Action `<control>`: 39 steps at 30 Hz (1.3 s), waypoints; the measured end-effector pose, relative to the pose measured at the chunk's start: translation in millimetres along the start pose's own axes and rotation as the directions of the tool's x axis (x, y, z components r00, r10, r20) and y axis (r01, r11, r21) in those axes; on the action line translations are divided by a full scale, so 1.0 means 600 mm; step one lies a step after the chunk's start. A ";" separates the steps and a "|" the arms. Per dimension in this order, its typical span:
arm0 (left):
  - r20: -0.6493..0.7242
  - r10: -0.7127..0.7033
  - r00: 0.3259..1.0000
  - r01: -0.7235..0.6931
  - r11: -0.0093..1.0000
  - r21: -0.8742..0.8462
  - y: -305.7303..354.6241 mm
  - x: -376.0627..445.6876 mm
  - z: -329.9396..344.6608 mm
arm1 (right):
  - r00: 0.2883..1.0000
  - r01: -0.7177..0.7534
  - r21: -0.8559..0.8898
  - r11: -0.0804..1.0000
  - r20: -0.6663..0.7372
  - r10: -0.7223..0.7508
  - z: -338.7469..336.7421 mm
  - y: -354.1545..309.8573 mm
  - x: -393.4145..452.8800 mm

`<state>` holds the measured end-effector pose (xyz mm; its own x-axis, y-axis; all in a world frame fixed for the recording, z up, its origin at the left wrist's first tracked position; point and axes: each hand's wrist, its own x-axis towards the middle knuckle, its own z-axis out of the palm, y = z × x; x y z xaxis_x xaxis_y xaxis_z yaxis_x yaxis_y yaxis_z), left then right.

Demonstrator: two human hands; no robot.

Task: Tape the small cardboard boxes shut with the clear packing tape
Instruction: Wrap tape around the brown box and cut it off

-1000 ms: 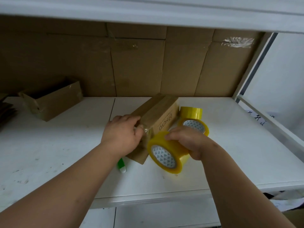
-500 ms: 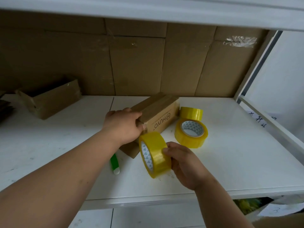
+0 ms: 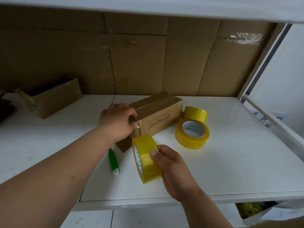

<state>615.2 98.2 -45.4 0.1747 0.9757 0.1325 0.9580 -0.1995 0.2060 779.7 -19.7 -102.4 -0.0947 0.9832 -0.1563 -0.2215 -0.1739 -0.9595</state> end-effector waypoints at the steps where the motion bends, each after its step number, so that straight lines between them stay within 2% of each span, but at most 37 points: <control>1: -0.031 -0.027 0.999 0.026 0.999 -0.022 -0.001 -0.005 0.007 | 1.000 -0.001 -0.011 1.000 0.007 0.001 -0.002 0.000 0.000; 2: -0.019 -0.056 0.998 0.055 0.996 -0.075 -0.005 -0.010 0.012 | 1.000 -0.008 -0.027 1.000 0.018 0.009 -0.005 -0.001 0.000; 4: 0.074 -0.091 0.993 0.108 0.952 -0.287 -0.007 -0.023 0.018 | 0.998 -0.031 -0.076 0.997 0.055 0.035 -0.014 -0.005 0.002; 5: 0.127 -0.105 0.986 0.149 0.900 -0.409 -0.007 -0.031 0.017 | 0.996 -0.044 -0.099 0.994 0.074 0.052 -0.020 -0.009 0.003; 7: 0.273 -0.129 0.953 0.276 0.737 -0.617 -0.004 -0.049 0.011 | 0.990 -0.078 -0.123 0.989 0.106 0.091 -0.033 -0.018 0.004; 8: 0.359 -0.119 0.926 0.346 0.649 -0.678 -0.005 -0.057 0.009 | 0.987 -0.092 -0.134 0.987 0.121 0.109 -0.037 -0.022 0.005; 10: 0.472 -0.083 0.877 0.439 0.537 -0.721 -0.007 -0.066 0.014 | 0.982 -0.099 -0.165 0.981 0.142 0.123 -0.040 -0.029 0.004; 13: 0.464 -0.088 0.881 0.456 0.413 -0.788 -0.007 -0.070 0.020 | 0.981 -0.096 -0.202 0.975 0.144 0.127 -0.041 -0.031 0.006; 16: 0.420 -0.082 0.904 0.427 0.243 -0.871 0.000 -0.074 0.021 | 0.981 -0.088 -0.209 0.974 0.152 0.121 -0.043 -0.033 0.006; 20: 0.361 -0.082 0.929 0.370 0.186 -0.910 0.002 -0.087 0.025 | 0.981 -0.058 -0.240 0.969 0.167 0.100 -0.045 -0.041 0.005; 22: 0.327 -0.149 0.933 0.349 0.164 -0.923 -0.006 -0.091 0.027 | 0.981 -0.050 -0.253 0.966 0.169 0.096 -0.045 -0.044 0.007; 24: 0.265 -0.291 0.919 0.328 0.194 -0.925 -0.019 -0.091 0.032 | 0.981 -0.055 -0.267 0.962 0.163 0.102 -0.046 -0.044 0.009; 25: 0.230 -0.375 0.898 0.344 0.274 -0.898 -0.029 -0.091 0.037 | 0.982 -0.059 -0.279 0.958 0.155 0.106 -0.046 -0.044 0.010; 27: 0.173 -0.470 0.865 0.434 0.531 -0.728 -0.050 -0.095 0.050 | 0.983 -0.065 -0.303 0.951 0.144 0.113 -0.045 -0.044 0.011; 28: 0.175 -0.467 0.867 0.472 0.653 -0.593 -0.058 -0.101 0.056 | 0.983 -0.065 -0.305 0.950 0.144 0.113 -0.046 -0.043 0.011; 30: 0.241 -0.434 0.868 0.493 0.808 -0.322 -0.070 -0.115 0.070 | 0.983 -0.064 -0.308 0.949 0.145 0.114 -0.047 -0.044 0.009; 33: 0.265 -0.398 0.878 0.432 0.898 -0.083 -0.072 -0.122 0.091 | 0.984 -0.070 -0.328 0.942 0.130 0.118 -0.048 -0.043 0.008; 39: 0.241 -0.400 0.884 0.432 0.896 -0.100 -0.069 -0.109 0.091 | 0.984 -0.081 -0.325 0.942 0.124 0.127 -0.050 -0.042 0.004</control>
<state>576.5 47.8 -115.3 -0.1739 0.9645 -0.1987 0.9114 0.2341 0.3384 814.0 -11.1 -85.4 -0.2419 0.9384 -0.2469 0.1145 -0.2250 -0.9676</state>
